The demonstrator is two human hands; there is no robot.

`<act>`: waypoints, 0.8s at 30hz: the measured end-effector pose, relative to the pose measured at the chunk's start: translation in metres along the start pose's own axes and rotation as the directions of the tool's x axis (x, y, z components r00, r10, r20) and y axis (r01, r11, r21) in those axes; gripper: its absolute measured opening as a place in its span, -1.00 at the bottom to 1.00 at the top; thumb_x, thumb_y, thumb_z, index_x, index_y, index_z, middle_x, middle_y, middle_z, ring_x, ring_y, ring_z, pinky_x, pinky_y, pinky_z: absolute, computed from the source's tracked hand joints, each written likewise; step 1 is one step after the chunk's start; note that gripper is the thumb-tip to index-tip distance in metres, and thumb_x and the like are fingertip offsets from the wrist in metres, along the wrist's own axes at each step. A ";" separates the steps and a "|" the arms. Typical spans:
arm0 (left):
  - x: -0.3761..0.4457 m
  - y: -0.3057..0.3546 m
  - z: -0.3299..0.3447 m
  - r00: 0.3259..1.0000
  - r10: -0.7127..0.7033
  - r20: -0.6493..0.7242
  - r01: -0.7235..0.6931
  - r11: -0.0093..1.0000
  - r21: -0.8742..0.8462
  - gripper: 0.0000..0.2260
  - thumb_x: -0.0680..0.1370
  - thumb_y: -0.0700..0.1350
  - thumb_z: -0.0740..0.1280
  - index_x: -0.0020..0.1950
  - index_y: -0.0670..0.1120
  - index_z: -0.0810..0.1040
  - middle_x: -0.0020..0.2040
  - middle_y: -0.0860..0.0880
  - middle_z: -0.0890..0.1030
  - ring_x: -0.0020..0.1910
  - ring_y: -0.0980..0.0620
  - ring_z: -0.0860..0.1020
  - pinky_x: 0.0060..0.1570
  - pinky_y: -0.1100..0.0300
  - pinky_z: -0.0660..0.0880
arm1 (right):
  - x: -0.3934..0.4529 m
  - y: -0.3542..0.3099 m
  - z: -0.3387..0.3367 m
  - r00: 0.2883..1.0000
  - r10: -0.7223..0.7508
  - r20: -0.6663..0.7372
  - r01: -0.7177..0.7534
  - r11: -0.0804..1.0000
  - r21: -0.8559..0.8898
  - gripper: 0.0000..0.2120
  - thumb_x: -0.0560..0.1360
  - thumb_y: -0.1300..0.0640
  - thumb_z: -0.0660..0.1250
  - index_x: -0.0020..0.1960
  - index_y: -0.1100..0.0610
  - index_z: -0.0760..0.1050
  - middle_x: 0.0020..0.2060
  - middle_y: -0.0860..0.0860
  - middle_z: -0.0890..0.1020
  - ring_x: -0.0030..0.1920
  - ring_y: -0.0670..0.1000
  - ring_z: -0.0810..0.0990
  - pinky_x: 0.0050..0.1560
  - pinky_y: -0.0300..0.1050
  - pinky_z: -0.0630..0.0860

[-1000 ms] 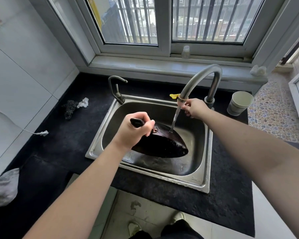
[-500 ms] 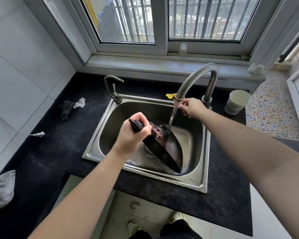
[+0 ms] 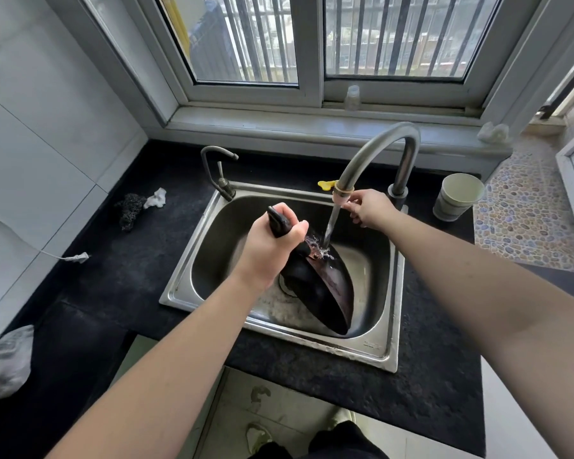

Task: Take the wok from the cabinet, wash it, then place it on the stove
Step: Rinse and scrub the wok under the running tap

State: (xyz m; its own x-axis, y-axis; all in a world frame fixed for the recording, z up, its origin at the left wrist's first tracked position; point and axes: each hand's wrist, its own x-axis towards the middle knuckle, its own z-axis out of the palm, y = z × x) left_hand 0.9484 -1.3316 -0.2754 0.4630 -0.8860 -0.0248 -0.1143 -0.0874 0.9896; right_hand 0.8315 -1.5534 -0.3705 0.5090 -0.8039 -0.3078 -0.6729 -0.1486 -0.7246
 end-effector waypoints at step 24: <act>0.021 0.001 0.008 1.000 -0.015 0.011 0.015 1.000 -0.007 -0.82 0.44 -0.17 0.35 -0.22 -0.26 0.43 -0.28 -0.17 0.43 -0.23 -0.06 0.43 -0.09 0.10 0.43 | -0.002 -0.004 -0.004 0.999 0.035 0.036 -0.035 0.999 0.009 -0.81 0.59 0.09 0.29 0.15 0.12 0.58 -0.21 0.09 0.59 -0.32 -0.02 0.54 -0.42 -0.26 0.42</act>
State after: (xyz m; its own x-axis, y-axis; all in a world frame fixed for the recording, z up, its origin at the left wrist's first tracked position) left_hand 0.9505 -1.3537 -0.2760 0.4553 -0.8894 -0.0410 -0.1014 -0.0976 0.9901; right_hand 0.8316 -1.5533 -0.3645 0.5041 -0.7874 -0.3549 -0.6857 -0.1151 -0.7187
